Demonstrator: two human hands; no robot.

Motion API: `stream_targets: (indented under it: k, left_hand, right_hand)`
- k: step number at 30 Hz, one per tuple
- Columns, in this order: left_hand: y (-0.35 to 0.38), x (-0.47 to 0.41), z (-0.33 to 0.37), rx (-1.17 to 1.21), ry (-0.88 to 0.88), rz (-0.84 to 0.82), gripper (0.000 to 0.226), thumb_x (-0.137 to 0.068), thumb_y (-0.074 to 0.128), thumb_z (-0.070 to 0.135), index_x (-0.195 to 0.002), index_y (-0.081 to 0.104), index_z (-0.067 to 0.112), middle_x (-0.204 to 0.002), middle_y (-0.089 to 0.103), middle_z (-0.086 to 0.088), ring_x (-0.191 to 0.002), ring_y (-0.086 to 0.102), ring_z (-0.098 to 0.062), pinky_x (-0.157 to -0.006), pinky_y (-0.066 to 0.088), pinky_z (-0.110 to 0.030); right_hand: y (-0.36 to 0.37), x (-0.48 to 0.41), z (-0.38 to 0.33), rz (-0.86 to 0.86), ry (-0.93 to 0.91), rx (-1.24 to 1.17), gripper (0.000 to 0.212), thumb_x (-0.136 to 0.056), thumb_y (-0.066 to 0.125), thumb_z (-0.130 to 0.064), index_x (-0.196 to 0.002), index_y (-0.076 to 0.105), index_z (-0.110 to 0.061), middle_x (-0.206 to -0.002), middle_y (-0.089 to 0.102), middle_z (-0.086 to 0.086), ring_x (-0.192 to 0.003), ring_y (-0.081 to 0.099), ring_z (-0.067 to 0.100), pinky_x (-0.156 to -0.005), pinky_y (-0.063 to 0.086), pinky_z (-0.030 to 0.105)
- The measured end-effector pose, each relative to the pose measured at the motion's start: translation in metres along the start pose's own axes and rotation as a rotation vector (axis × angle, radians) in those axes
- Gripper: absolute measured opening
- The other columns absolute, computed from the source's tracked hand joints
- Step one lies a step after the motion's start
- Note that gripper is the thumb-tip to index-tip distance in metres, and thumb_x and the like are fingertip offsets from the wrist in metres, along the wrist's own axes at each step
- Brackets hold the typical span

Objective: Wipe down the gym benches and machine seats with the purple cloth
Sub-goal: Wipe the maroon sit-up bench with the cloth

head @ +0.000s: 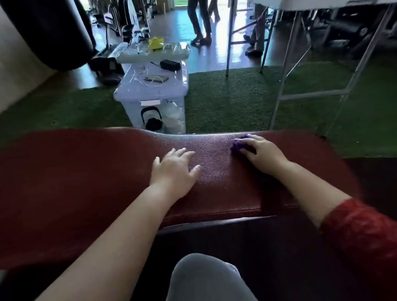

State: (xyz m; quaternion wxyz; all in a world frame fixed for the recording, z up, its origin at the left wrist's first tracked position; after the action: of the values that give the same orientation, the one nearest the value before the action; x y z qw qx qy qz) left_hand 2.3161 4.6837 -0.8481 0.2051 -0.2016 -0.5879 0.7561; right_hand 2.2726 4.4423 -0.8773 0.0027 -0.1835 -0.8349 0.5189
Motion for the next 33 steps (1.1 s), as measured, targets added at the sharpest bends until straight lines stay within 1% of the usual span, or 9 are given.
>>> stream_targets:
  k: [5,9,12,18,20,23,28,30,33]
  left_hand:
    - [0.022,-0.009,0.038,-0.012,0.057,-0.045,0.053,-0.093,0.040,0.055,-0.143,0.037,0.036,-0.155,0.028,0.009,-0.145,0.016,-0.014,-0.116,0.012,-0.050]
    - [0.030,-0.016,0.046,-0.050,0.056,-0.046,0.052,-0.093,0.039,0.057,-0.141,0.040,0.037,-0.154,0.030,0.009,-0.145,0.018,-0.015,-0.115,0.013,-0.053]
    - [0.029,-0.022,0.045,-0.041,0.044,-0.025,0.049,-0.093,0.039,0.056,-0.138,0.043,0.037,-0.153,0.033,0.009,-0.144,0.021,-0.015,-0.114,0.017,-0.052]
    - [0.012,-0.042,0.035,0.052,0.001,0.031,0.049,-0.097,0.035,0.049,-0.142,0.040,0.031,-0.149,0.041,0.002,-0.135,0.038,-0.020,-0.106,0.032,-0.043]
    - [0.005,-0.049,0.031,0.158,-0.018,0.035,0.050,-0.097,0.034,0.048,-0.144,0.036,0.030,-0.148,0.042,-0.002,-0.133,0.042,-0.024,-0.105,0.035,-0.043]
    - [-0.002,-0.059,0.033,0.213,0.014,0.022,0.054,-0.095,0.035,0.053,-0.144,0.035,0.029,-0.147,0.042,-0.005,-0.132,0.043,-0.026,-0.106,0.036,-0.045]
    - [0.004,-0.057,0.055,0.086,0.095,-0.006,0.055,-0.094,0.037,0.057,-0.141,0.041,0.030,-0.147,0.042,0.002,-0.133,0.042,-0.023,-0.104,0.035,-0.039]
    - [0.009,-0.055,0.067,0.093,0.121,-0.013,0.053,-0.094,0.038,0.058,-0.139,0.044,0.030,-0.146,0.044,0.002,-0.131,0.044,-0.024,-0.104,0.036,-0.039]
    - [0.013,-0.050,0.090,0.114,0.144,-0.029,0.050,-0.094,0.039,0.056,-0.137,0.048,0.031,-0.143,0.046,0.000,-0.129,0.046,-0.025,-0.103,0.037,-0.038]
  right_hand:
    - [-0.055,0.007,0.152,0.147,0.366,0.102,0.039,-0.091,0.054,-0.036,-0.128,0.058,-0.022,-0.138,0.049,0.013,-0.127,0.044,0.029,-0.103,0.036,0.035]
    - [-0.073,0.029,0.206,0.181,0.566,0.096,0.038,-0.093,0.050,-0.035,-0.129,0.056,-0.023,-0.136,0.049,0.014,-0.124,0.047,0.033,-0.101,0.038,0.037]
    - [-0.063,0.010,0.183,0.164,0.546,0.100,0.039,-0.094,0.047,-0.037,-0.130,0.054,-0.024,-0.140,0.046,0.014,-0.128,0.042,0.031,-0.106,0.035,0.036]
    - [0.015,-0.029,-0.004,-0.038,0.015,0.021,0.038,-0.090,0.058,-0.038,-0.126,0.059,-0.028,-0.143,0.046,0.000,-0.133,0.039,0.016,-0.109,0.028,0.024]
    - [0.024,-0.029,-0.026,-0.038,-0.043,0.008,0.038,-0.090,0.059,-0.037,-0.126,0.060,-0.024,-0.141,0.048,-0.001,-0.133,0.039,0.014,-0.108,0.027,0.021]
    - [0.002,-0.029,0.014,0.007,0.040,-0.031,0.035,-0.090,0.059,-0.035,-0.124,0.061,-0.028,-0.139,0.050,-0.002,-0.131,0.041,0.013,-0.106,0.027,0.020]
    - [-0.063,0.017,0.164,0.166,0.428,0.098,0.036,-0.090,0.055,-0.033,-0.126,0.058,-0.030,-0.140,0.048,0.006,-0.126,0.046,0.025,-0.100,0.035,0.029]
    - [-0.075,0.047,0.196,0.105,0.517,0.123,0.040,-0.091,0.054,-0.032,-0.130,0.055,-0.028,-0.139,0.049,0.008,-0.125,0.047,0.027,-0.096,0.037,0.031]
    - [-0.081,0.085,0.196,0.040,0.537,0.123,0.040,-0.092,0.054,-0.030,-0.132,0.053,-0.026,-0.138,0.049,0.008,-0.125,0.046,0.027,-0.096,0.036,0.031]
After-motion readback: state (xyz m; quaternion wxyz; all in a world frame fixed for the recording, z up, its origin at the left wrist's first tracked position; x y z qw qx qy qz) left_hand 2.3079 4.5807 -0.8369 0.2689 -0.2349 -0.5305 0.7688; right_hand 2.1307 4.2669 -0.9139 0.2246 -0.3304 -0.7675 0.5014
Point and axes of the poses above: each hand's wrist, its own x-axis away from the middle knuckle, its own y-axis out of the palm, z = x × y, the point moved 10 cm from there along -x, towards the middle knuckle
